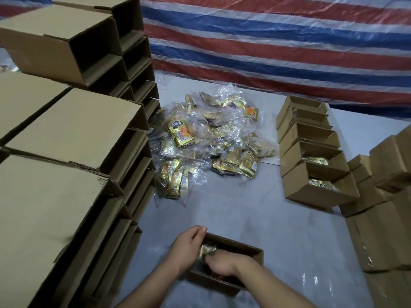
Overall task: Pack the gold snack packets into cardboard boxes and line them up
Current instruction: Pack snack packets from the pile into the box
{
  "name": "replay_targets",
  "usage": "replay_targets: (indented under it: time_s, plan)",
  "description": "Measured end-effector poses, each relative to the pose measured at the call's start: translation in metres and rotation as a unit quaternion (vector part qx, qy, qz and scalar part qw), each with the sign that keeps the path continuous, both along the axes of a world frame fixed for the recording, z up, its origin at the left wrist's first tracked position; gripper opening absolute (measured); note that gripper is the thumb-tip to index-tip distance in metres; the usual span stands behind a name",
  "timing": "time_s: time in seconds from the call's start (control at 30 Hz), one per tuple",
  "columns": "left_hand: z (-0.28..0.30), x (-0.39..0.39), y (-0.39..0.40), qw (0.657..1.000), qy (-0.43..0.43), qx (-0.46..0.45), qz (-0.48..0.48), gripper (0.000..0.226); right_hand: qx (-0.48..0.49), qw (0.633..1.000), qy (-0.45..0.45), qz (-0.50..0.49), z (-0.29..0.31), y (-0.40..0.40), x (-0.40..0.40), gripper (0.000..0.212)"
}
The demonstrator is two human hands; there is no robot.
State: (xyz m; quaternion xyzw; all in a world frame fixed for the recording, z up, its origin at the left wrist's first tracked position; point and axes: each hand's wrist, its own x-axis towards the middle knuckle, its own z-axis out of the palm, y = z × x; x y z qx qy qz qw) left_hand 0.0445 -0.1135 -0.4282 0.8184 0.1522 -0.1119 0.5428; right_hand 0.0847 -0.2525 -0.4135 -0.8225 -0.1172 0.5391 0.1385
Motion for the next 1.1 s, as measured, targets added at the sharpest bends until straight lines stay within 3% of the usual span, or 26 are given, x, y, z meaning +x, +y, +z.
replay_targets:
  time_s: [0.33,0.6,0.7,0.77,0.83,0.87,0.9,1.0,1.1]
  plan:
    - [-0.005,-0.001,-0.006,0.998,0.055,0.014,0.028,0.030,0.019,0.998,-0.052,0.012,0.027,-0.002,0.000,0.048]
    - [-0.013,-0.003,-0.020,0.991,0.099,0.019,0.088,0.035,0.012,0.999,-0.010,-0.034,0.025,-0.002,-0.012,0.057]
    - [-0.015,0.008,-0.028,0.991,0.100,0.016,0.086,0.028,0.035,0.991,-0.117,-0.054,0.025,-0.024,-0.009,0.051]
    - [-0.017,0.018,-0.042,0.993,0.096,0.021,0.072,0.028,0.055,0.964,-0.250,-0.066,0.030,-0.052,-0.008,0.036]
    - [-0.017,0.030,-0.061,0.995,0.088,0.014,0.051,0.029,0.055,0.893,-0.437,-0.095,0.032,-0.088,-0.007,0.015]
    - [-0.015,0.036,-0.072,0.996,0.085,0.006,0.040,0.031,0.040,0.855,-0.501,-0.128,0.031,-0.106,-0.004,0.015]
    - [-0.013,0.043,-0.083,0.996,0.086,0.000,0.027,0.033,0.007,0.836,-0.521,-0.169,0.033,-0.123,0.001,0.032]
    - [-0.009,0.064,-0.123,0.995,0.093,-0.018,0.004,0.038,-0.076,0.846,-0.423,-0.317,0.028,-0.168,0.013,0.070]
    - [-0.010,0.079,-0.165,0.995,0.094,-0.035,-0.011,0.034,-0.040,0.811,-0.311,-0.494,0.014,-0.201,0.015,0.060]
